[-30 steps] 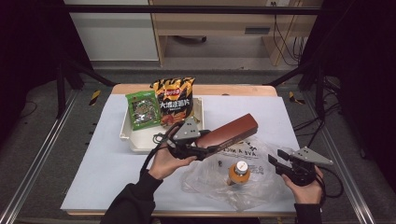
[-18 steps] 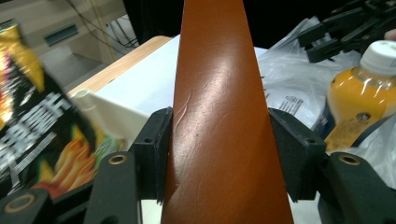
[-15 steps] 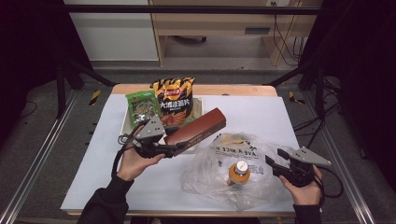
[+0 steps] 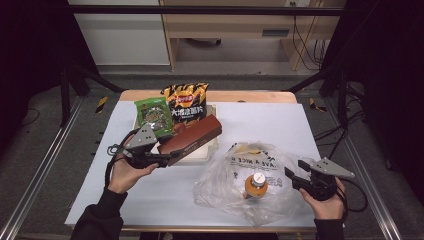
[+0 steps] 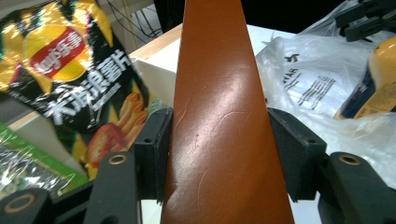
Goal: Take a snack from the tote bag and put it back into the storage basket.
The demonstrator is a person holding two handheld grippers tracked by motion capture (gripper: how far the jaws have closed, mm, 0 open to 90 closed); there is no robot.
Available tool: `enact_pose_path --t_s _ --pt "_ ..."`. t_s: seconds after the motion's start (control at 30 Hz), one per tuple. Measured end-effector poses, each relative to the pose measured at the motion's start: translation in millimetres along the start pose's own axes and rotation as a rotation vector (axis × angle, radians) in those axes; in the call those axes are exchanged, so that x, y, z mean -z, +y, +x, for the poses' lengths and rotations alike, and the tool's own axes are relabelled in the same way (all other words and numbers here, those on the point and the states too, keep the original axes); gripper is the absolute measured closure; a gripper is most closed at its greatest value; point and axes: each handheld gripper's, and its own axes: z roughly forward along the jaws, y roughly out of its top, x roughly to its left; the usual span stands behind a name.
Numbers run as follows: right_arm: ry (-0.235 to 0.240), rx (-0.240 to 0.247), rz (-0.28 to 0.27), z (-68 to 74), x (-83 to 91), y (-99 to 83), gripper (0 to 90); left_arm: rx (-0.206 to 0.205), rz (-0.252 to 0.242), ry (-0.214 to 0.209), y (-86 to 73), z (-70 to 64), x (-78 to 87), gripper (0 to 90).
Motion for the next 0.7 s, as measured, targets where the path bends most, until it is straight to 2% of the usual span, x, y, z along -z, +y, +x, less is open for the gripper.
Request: enact_pose_path --t_s 0.3,0.47,0.7 --pt "0.002 0.002 0.008 -0.1 -2.1 -1.0 41.9 0.028 0.024 0.045 -13.1 24.3 3.5 43.1" --pt "0.002 0.004 0.009 -0.4 -2.8 -1.5 41.9 0.034 0.041 0.049 -19.4 35.2 -4.2 43.1" --pt "0.005 0.0 0.01 -1.0 -3.0 -1.9 42.1 0.031 0.073 0.04 -25.1 38.6 -20.8 43.1"
